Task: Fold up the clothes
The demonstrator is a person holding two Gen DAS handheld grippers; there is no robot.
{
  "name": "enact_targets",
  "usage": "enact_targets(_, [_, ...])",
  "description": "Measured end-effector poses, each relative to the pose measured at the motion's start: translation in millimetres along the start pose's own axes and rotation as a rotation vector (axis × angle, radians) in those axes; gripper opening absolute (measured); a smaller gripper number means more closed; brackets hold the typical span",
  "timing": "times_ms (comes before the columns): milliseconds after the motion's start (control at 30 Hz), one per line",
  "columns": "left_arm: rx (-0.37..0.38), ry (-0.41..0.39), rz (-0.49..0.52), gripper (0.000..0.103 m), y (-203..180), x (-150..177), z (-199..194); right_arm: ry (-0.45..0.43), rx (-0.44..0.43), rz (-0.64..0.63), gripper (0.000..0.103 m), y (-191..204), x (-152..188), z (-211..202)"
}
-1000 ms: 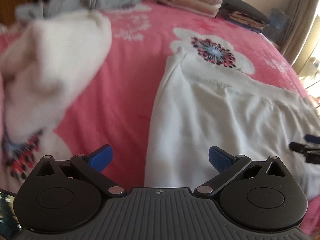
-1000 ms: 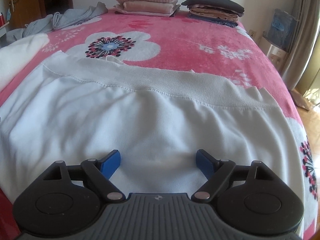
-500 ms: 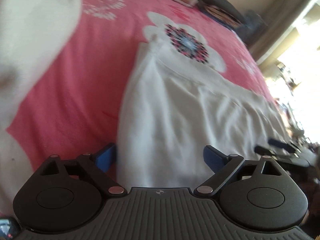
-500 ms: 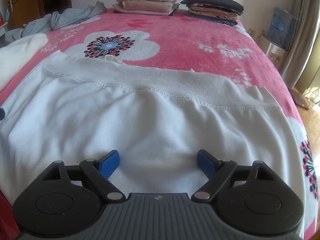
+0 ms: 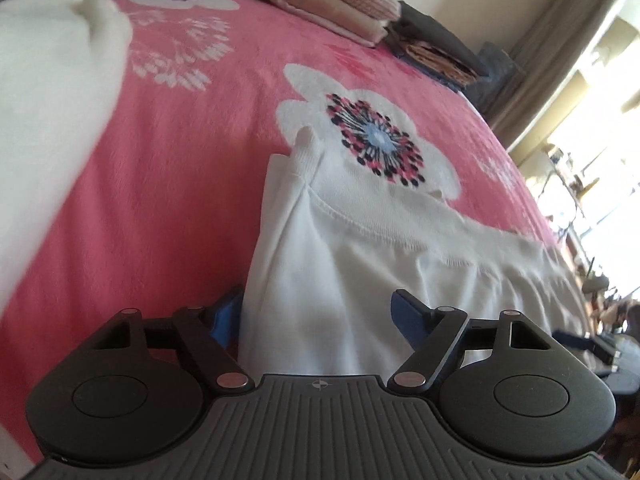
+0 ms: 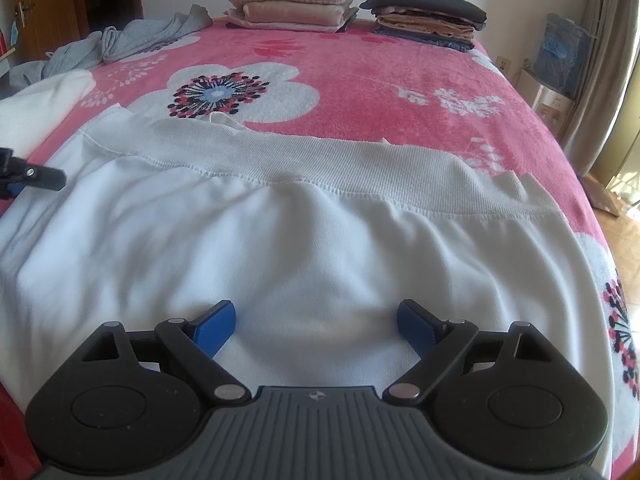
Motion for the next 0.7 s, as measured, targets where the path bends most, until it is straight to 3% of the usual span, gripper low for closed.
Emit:
enact_targets(100, [0.008,0.030,0.000,0.068,-2,9,-8,0.001,-0.006,0.002,0.091,-1,0,0])
enact_targets(333, [-0.008,0.062,-0.044,0.027,7,21,-21,-0.004,-0.014,0.008,0.091,-1,1,0])
enact_targets(433, [-0.063,0.061,0.062,0.013,-9,22,-20,-0.005,-0.017,0.008,0.091,-2,1,0])
enact_targets(500, [-0.099,0.058,0.123,0.010,-20,22,-21,-0.004,-0.022,0.014,0.091,-3,0,-1])
enact_targets(700, [-0.078,0.053,0.018,0.007,-46,4,-40,-0.007,-0.034,0.023,0.091,-8,-2,-1])
Point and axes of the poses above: each gripper's, at about its wrist camera, not at the fingertips, and z roughly the way its jaws point, y to its left, x to its underside, the point moved 8 cm from there along z, roughly the way its jaws point, and after that the axes turned 8 degrees about x, right-handed, at the moved point
